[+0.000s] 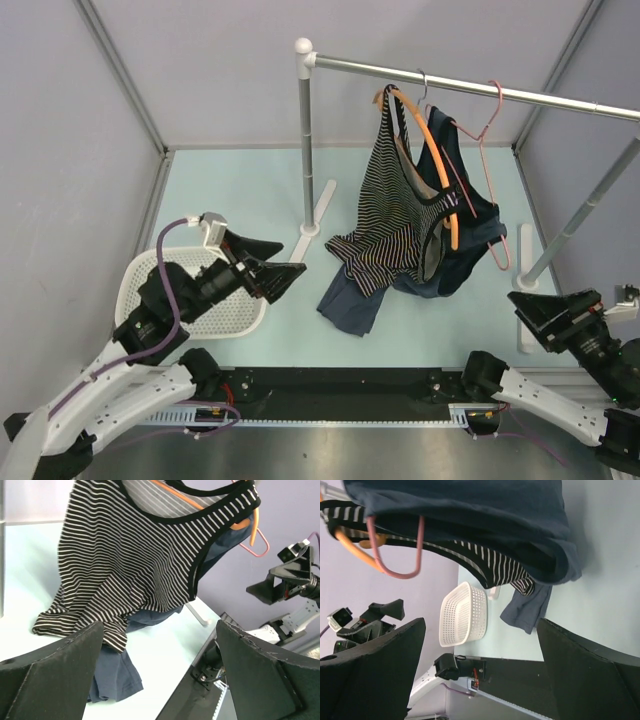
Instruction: Remove the tank top from the hanger
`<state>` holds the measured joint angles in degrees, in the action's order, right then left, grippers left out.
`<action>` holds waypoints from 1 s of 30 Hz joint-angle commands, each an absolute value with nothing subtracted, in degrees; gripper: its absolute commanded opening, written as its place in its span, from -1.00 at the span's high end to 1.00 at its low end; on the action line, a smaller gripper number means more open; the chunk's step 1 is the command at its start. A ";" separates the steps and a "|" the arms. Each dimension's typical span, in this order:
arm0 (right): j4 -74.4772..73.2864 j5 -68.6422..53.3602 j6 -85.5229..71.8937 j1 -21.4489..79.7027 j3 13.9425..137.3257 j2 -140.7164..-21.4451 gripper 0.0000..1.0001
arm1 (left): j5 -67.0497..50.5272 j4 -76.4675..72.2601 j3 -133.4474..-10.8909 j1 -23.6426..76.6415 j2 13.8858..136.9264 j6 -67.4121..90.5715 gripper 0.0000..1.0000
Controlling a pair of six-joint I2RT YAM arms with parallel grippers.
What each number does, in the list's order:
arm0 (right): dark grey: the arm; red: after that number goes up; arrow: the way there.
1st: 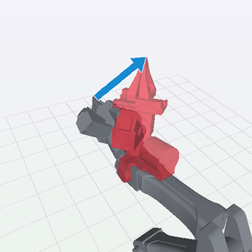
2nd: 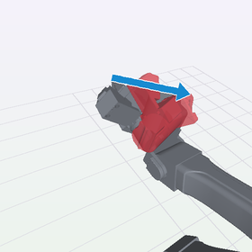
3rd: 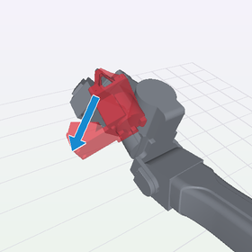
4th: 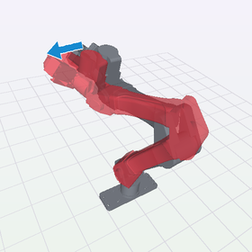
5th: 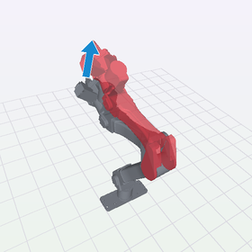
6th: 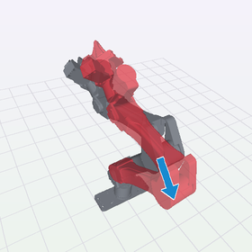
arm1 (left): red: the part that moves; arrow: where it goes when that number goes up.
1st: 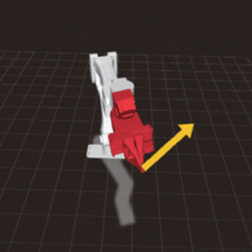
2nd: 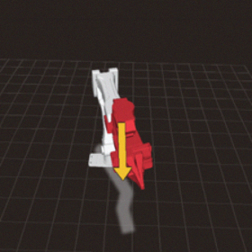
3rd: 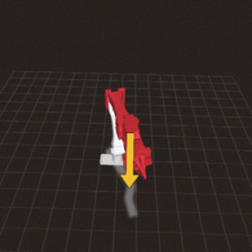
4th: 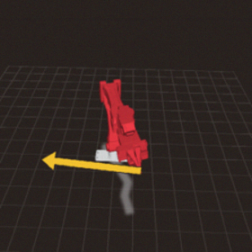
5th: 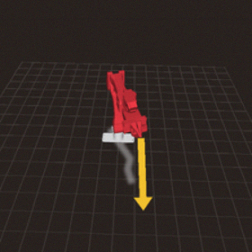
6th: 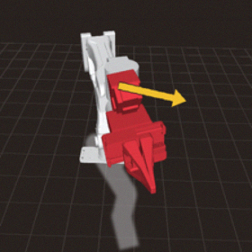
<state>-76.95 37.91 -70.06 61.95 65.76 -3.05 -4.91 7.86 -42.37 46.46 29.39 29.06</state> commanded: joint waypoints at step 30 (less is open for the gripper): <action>-58.53 49.30 -8.25 63.29 114.97 -70.39 -0.71 | -15.74 17.31 -47.38 46.23 30.43 33.40 -0.97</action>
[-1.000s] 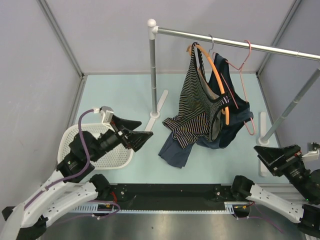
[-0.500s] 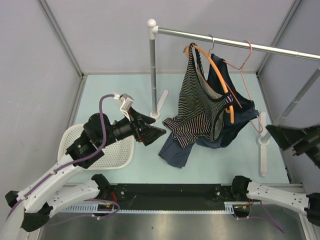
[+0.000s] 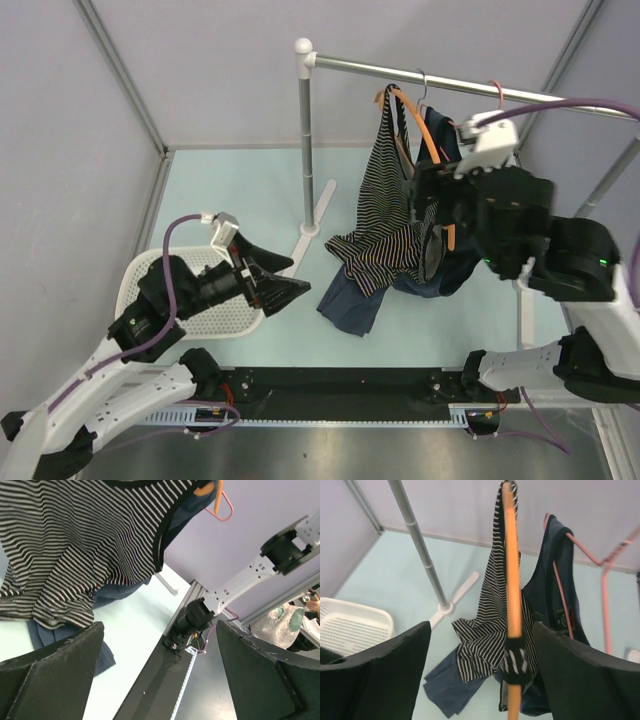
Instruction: Remove the tank top from the hanger
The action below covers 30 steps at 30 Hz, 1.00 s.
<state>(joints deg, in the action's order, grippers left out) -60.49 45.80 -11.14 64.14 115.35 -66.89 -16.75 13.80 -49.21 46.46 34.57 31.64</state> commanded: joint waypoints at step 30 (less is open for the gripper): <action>-59.15 40.25 -7.39 56.52 111.09 -63.98 -0.58 | -17.05 21.80 -46.23 46.14 29.79 30.50 -0.98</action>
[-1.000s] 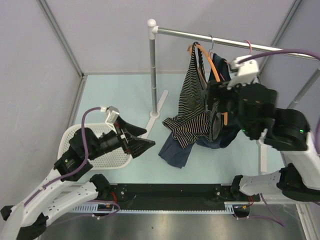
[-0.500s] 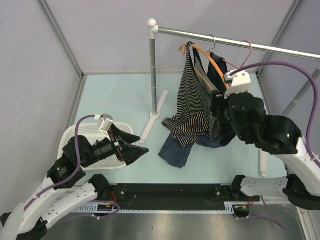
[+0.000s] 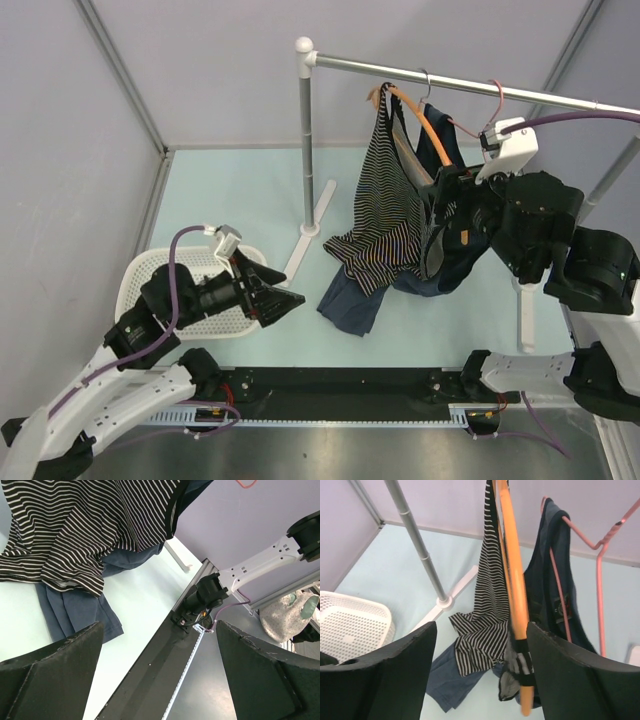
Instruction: Remove the tank top from the hanger
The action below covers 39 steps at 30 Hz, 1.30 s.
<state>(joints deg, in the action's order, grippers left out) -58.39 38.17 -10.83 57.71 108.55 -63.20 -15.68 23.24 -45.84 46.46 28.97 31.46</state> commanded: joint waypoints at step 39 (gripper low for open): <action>-36.22 26.72 -10.81 45.44 91.84 -58.27 1.00 | -15.21 26.89 -49.57 46.23 30.33 29.26 -0.98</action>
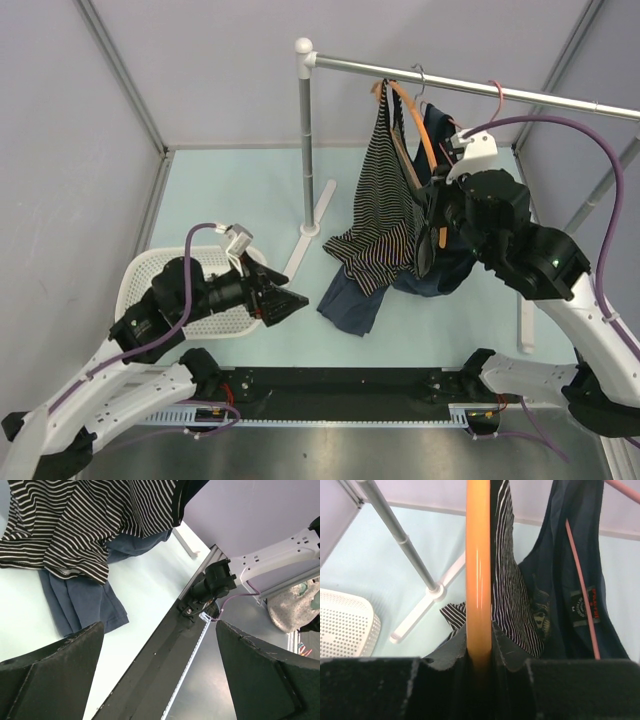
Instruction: Remove the tank top from the hanger
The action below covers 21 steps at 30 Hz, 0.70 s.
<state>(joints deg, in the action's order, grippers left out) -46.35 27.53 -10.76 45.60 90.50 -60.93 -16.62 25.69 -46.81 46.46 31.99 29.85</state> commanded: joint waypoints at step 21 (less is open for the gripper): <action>-48.34 8.98 -16.43 45.62 89.31 -43.78 1.00 | -13.27 23.03 -58.88 46.23 35.84 29.36 -0.98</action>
<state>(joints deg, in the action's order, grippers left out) -48.56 14.87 -12.14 45.63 90.37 -47.24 -13.67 26.37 -52.18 46.46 32.84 30.94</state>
